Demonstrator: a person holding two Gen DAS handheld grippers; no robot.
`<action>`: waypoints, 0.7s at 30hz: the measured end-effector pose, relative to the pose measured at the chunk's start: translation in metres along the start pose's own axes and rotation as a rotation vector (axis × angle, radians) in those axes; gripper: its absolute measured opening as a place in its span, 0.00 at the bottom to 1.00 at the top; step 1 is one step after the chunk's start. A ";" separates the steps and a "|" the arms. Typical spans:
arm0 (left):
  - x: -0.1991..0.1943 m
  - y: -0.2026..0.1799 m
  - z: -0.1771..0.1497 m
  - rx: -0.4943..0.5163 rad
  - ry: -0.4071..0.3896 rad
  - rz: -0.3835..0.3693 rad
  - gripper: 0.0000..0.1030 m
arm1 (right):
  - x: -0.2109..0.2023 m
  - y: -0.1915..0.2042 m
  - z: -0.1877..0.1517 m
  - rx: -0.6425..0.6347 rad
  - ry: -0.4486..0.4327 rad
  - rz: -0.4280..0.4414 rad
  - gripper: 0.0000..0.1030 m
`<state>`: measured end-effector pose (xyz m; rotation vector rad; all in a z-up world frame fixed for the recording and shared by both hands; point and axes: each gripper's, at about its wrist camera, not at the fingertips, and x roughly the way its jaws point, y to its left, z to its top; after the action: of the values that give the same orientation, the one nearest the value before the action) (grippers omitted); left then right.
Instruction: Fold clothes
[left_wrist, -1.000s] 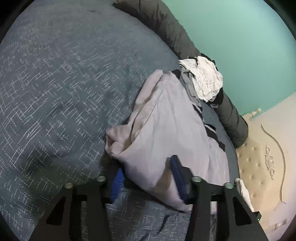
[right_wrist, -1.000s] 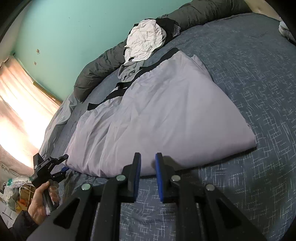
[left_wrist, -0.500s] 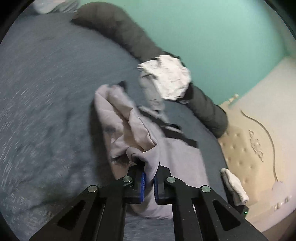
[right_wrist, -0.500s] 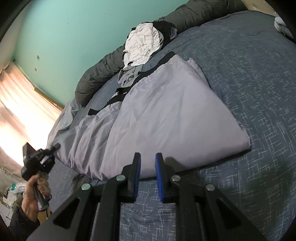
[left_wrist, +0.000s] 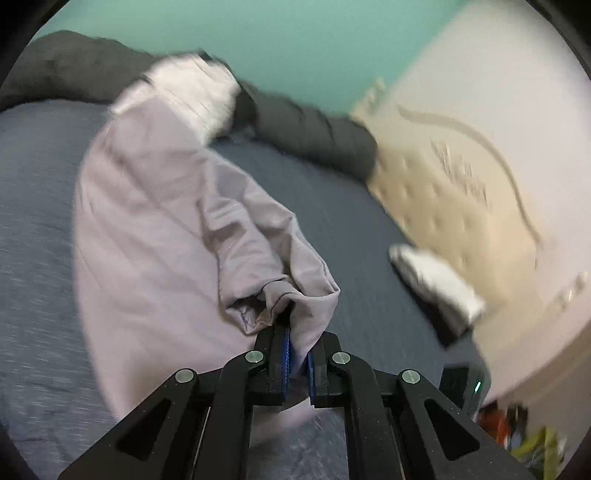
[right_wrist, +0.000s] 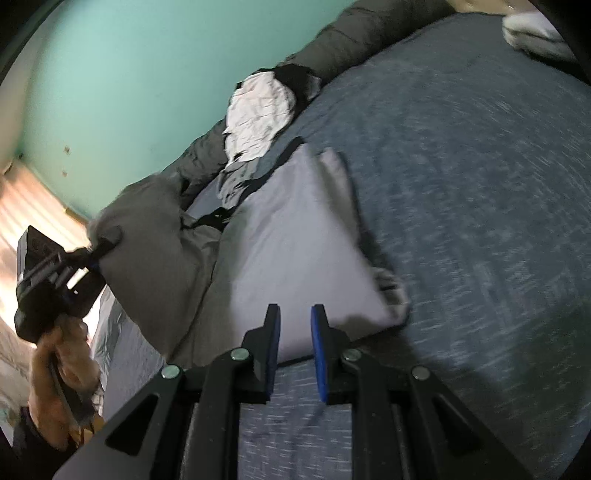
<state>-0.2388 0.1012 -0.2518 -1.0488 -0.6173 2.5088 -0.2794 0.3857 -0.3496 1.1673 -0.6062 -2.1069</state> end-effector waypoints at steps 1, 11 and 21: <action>0.016 -0.008 -0.006 0.020 0.039 0.000 0.06 | -0.002 -0.004 0.001 0.009 -0.001 -0.005 0.16; 0.052 -0.062 -0.041 0.241 0.229 0.087 0.24 | -0.009 -0.013 0.008 0.047 -0.015 0.028 0.26; -0.005 -0.012 -0.029 0.189 0.143 0.299 0.38 | -0.018 -0.001 0.020 0.078 -0.068 0.110 0.52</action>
<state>-0.2127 0.1166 -0.2610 -1.3145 -0.1875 2.6437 -0.2898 0.4009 -0.3307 1.0823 -0.7723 -2.0518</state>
